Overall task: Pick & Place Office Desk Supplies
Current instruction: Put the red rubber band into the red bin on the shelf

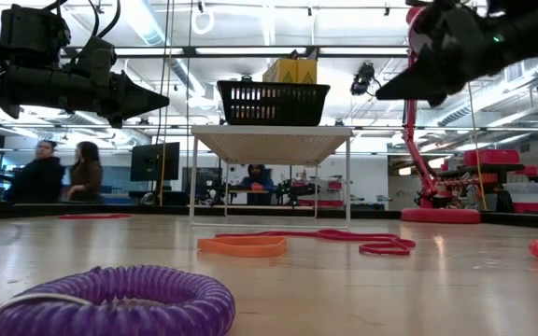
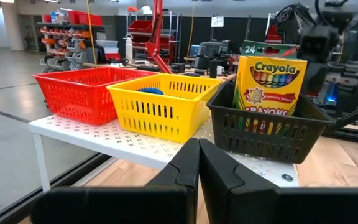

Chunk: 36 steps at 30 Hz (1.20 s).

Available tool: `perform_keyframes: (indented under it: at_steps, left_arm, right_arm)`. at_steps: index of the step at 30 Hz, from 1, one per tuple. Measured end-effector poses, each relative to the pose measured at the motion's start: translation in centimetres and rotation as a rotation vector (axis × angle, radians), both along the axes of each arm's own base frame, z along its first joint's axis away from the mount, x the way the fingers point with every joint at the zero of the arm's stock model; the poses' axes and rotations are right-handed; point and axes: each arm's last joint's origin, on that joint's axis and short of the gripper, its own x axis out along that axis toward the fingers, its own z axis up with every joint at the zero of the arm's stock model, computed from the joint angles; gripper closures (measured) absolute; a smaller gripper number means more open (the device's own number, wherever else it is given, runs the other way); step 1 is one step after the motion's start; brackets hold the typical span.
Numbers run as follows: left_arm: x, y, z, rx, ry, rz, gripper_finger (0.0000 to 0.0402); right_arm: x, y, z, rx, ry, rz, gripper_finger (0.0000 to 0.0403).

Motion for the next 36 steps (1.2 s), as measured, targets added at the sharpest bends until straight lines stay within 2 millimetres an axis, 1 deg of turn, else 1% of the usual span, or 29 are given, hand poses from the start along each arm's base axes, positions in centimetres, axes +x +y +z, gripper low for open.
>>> perform_keyframes:
  at_steps: [5,10,33,36]
  left_arm:
    - [0.0,0.0,0.0,0.0,0.0,0.0,0.0388]
    - [0.0,0.0,0.0,0.0,0.0,0.0,0.0388]
    - [0.0,0.0,0.0,-0.029,-0.014,-0.003,0.0388]
    - [0.0,0.0,0.0,-0.028,-0.016,-0.003,0.0388]
  right_arm:
    - [-0.8,0.9,-2.0,0.008,-0.033,0.056,0.0398]
    - [-1.3,1.5,-2.5,0.023,-0.096,0.094,0.039]
    - [-1.4,1.6,-2.5,0.023,-0.097,0.1,0.0387]
    - [-1.3,1.6,-2.5,0.053,-0.103,0.094,0.0387]
